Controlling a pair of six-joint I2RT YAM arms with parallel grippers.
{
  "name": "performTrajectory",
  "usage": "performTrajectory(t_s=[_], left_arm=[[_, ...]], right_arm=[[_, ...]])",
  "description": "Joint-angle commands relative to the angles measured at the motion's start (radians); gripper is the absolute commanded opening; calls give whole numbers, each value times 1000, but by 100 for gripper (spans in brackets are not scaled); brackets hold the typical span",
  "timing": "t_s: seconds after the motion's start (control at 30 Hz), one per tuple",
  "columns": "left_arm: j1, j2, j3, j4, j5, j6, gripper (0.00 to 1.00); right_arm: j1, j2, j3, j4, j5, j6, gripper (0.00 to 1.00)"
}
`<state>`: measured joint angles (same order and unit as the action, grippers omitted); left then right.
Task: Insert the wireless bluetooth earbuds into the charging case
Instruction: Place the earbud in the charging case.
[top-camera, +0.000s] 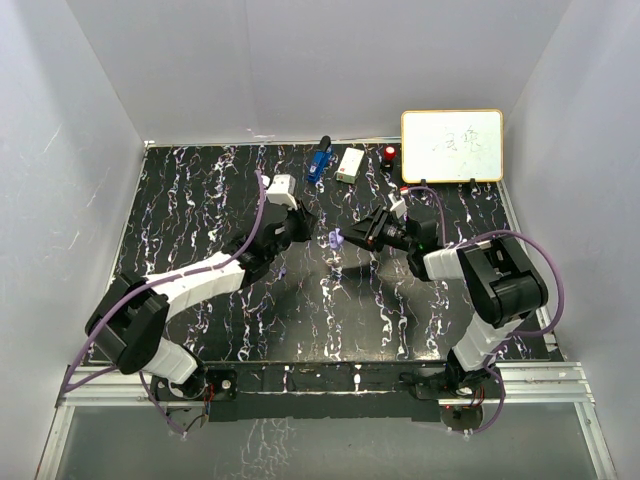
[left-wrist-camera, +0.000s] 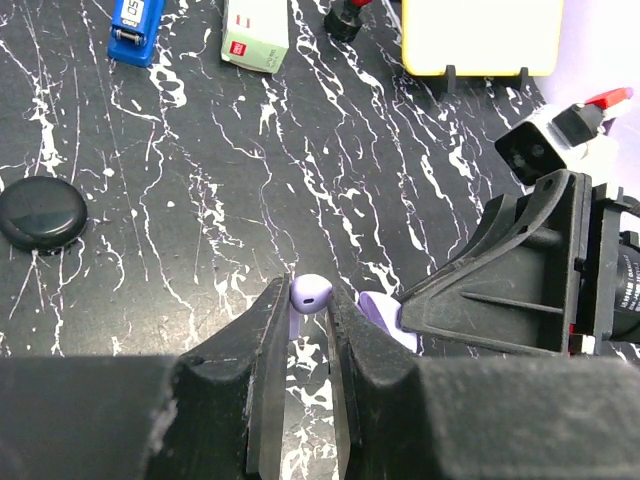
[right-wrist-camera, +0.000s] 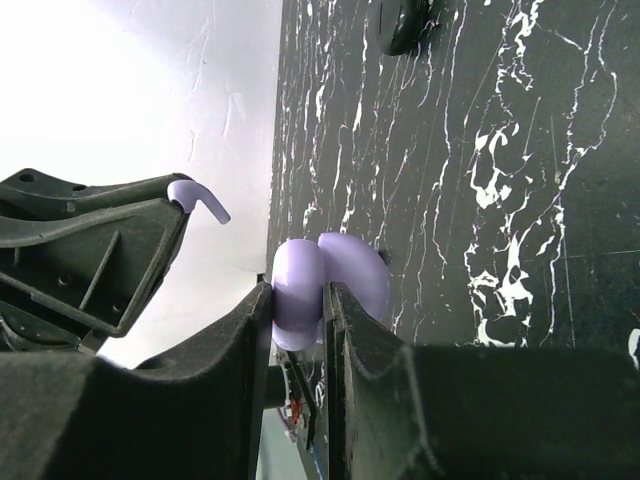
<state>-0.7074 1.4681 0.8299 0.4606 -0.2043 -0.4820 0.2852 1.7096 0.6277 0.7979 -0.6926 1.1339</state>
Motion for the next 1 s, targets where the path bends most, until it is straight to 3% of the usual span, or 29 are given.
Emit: performTrajectory(t_s=[0.0,0.57,0.97], left_arm=[[-4,-40,-28,150,36,3,0],[-9,48,-69,358,80,26,0],[-34,68,-165,593,68,120,0]], right_arm=[[-4,13,41,99,-27,46,0],[-4,65,49,208,-44,166,0],[-4,95,43,296,-46,248,0]])
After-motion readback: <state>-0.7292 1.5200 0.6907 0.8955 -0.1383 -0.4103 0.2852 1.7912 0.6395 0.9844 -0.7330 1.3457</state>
